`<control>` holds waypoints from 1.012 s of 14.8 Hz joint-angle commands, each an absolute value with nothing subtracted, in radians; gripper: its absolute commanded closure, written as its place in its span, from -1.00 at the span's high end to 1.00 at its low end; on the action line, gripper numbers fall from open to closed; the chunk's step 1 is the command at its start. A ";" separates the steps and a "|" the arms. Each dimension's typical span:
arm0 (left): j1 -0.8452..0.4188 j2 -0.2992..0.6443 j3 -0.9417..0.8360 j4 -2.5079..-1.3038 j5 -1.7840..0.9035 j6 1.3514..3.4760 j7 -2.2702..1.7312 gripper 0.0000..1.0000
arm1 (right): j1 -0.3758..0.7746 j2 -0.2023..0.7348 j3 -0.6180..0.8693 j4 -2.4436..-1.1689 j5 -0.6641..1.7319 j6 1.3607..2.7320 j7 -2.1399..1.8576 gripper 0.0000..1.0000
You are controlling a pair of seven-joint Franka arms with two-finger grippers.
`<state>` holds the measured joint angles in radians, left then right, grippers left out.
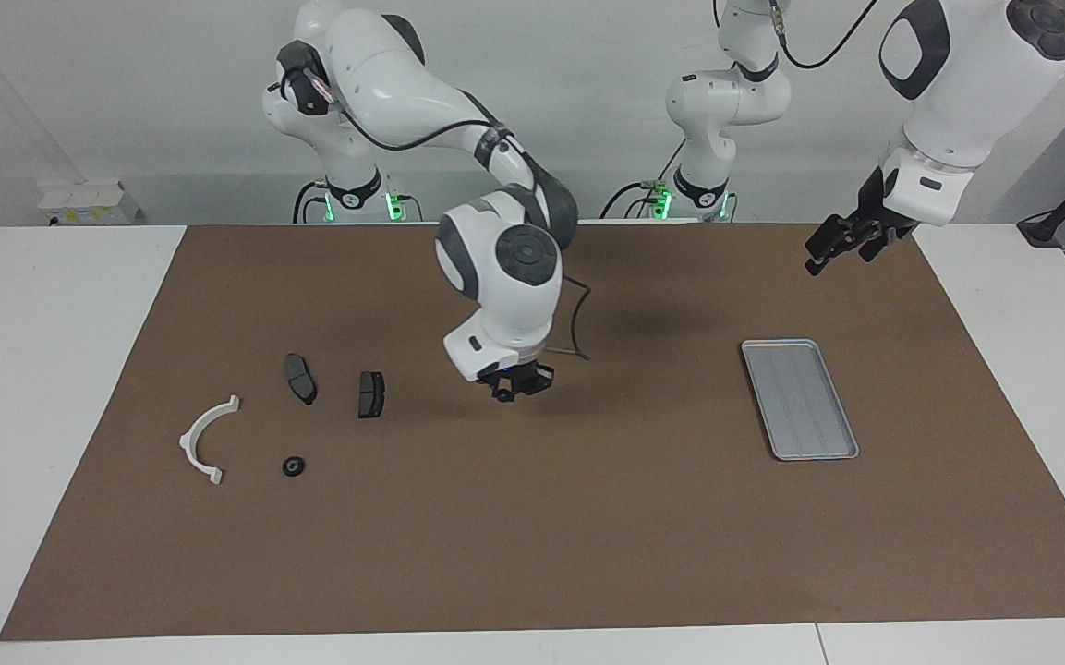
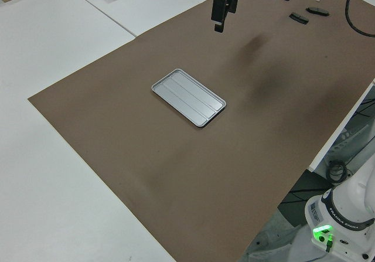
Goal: Place bearing gear from tray to pile
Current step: 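Carry the second gear with the right gripper and set it beside the first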
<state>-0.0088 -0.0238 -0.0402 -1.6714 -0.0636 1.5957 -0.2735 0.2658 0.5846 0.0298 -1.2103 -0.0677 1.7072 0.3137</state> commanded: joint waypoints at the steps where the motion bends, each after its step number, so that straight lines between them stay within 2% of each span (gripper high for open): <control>1: -0.009 -0.037 -0.040 -1.678 -0.063 1.582 -0.267 1.00 | 0.178 0.540 0.048 -1.392 -0.071 1.869 0.146 -1.00; 3: -0.009 -0.038 -0.040 -1.678 -0.063 1.582 -0.267 1.00 | 0.128 0.526 0.048 -1.515 -0.071 2.029 0.071 -1.00; 6: -0.009 -0.038 -0.040 -1.678 -0.063 1.582 -0.267 1.00 | 0.095 0.546 0.048 -1.586 -0.074 2.166 0.022 -1.00; 11: -0.009 -0.038 -0.040 -1.678 -0.063 1.582 -0.267 1.00 | 0.084 0.571 0.048 -1.623 -0.074 2.261 0.011 -1.00; 15: -0.009 -0.038 -0.040 -1.678 -0.063 1.582 -0.267 1.00 | 0.086 0.569 0.048 -1.629 -0.072 2.266 0.015 -1.00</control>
<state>-0.0088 -0.0238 -0.0402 -1.6714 -0.0636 1.5956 -0.2735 0.1021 0.5847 0.0321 -1.6038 -0.0677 2.2449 0.0326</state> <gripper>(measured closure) 0.000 0.762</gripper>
